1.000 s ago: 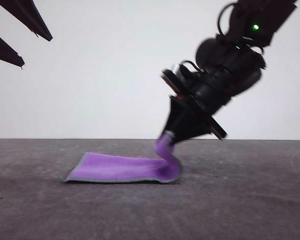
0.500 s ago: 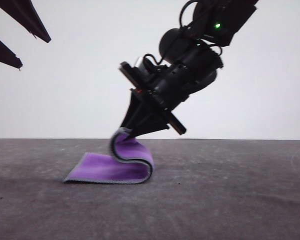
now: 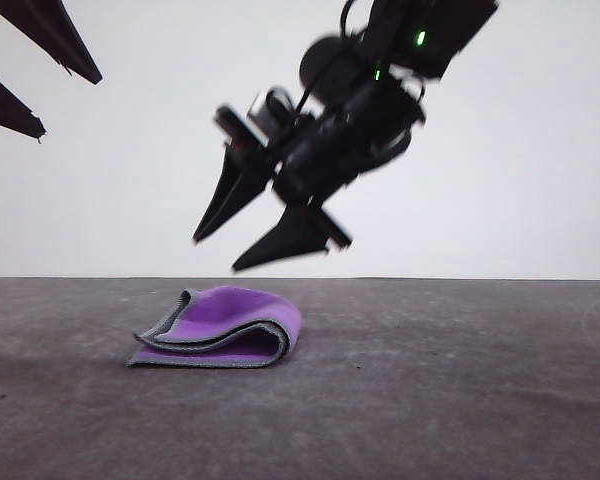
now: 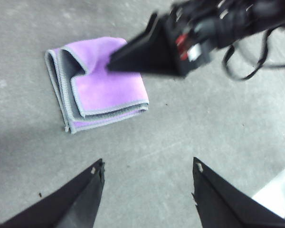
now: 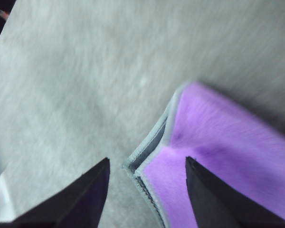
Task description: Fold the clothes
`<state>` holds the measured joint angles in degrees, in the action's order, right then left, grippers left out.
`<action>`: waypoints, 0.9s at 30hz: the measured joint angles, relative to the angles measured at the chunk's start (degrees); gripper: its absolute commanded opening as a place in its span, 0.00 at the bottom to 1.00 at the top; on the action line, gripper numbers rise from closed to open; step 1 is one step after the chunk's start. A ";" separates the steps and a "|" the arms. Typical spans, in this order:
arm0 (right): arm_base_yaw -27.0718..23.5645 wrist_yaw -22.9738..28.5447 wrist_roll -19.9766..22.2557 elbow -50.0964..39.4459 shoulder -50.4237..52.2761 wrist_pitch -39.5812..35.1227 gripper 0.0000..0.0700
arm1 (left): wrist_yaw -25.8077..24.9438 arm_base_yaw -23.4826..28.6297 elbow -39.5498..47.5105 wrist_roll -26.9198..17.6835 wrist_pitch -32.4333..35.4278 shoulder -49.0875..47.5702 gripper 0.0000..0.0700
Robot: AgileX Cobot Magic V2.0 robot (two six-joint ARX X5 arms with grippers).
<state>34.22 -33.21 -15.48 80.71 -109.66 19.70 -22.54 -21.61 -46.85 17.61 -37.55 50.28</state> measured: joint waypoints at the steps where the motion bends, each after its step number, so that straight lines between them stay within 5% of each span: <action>1: -0.09 1.99 1.00 0.00 1.56 1.47 0.36 | 0.01 0.00 0.00 0.00 -0.06 0.00 0.50; 8: -0.44 11.48 7.84 -2.68 10.59 6.12 0.34 | 0.01 0.00 0.00 0.00 -0.40 -0.18 0.50; 27: -7.00 19.72 9.73 -37.93 48.82 -0.31 0.34 | 6.13 0.07 0.00 0.00 -0.74 -6.19 0.50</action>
<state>27.22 -13.48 -5.76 42.77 -60.84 19.39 -16.40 -21.54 -46.85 17.61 -38.30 44.10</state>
